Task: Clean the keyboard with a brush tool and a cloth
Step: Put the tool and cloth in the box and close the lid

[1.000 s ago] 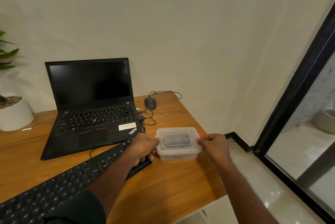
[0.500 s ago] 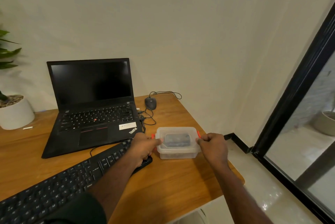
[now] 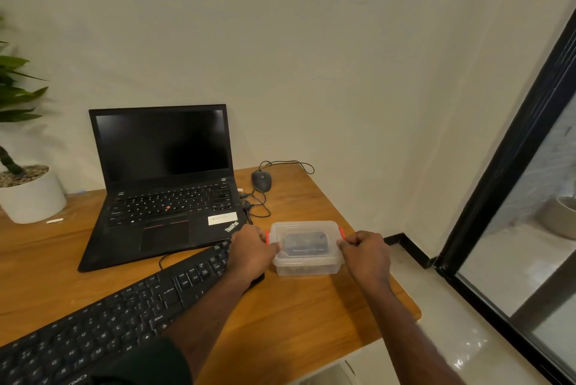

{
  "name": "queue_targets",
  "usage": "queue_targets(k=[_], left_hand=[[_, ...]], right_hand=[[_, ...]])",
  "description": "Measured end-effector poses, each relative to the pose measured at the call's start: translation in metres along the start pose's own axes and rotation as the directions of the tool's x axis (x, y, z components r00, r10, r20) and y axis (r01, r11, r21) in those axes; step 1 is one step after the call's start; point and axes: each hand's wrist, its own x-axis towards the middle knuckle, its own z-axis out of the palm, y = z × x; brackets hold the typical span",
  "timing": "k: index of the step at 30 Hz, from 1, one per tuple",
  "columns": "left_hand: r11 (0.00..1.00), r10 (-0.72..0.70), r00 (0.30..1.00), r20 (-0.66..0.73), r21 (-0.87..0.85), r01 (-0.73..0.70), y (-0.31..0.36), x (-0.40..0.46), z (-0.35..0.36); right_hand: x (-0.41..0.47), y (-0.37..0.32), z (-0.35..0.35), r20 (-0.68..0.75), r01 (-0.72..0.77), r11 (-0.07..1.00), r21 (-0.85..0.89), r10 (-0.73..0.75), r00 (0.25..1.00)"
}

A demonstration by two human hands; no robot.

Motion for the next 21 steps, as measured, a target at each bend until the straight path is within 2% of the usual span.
queue_targets(k=[10, 15, 18, 21], left_hand=[[0.994, 0.044, 0.998, -0.054, 0.105, -0.039, 0.006, 0.001, 0.007], [0.988, 0.099, 0.995, -0.023, 0.118, -0.096, 0.004, 0.001, 0.003], [0.987, 0.136, 0.990, 0.024, 0.087, -0.138, -0.002, -0.008, -0.010], [0.986, 0.141, 0.990, -0.024, 0.091, -0.139, -0.010, -0.021, -0.032]], right_hand=[[-0.001, -0.002, 0.001, -0.028, 0.013, 0.999, -0.041, -0.015, 0.999], [-0.005, -0.005, -0.001, -0.045, 0.013, 0.999, -0.050, -0.015, 0.999], [-0.019, -0.012, 0.005, -0.104, 0.113, 0.991, -0.071, -0.119, 0.987], [-0.037, -0.029, 0.018, -0.113, 0.262, 0.961, -0.087, -0.271, 0.956]])
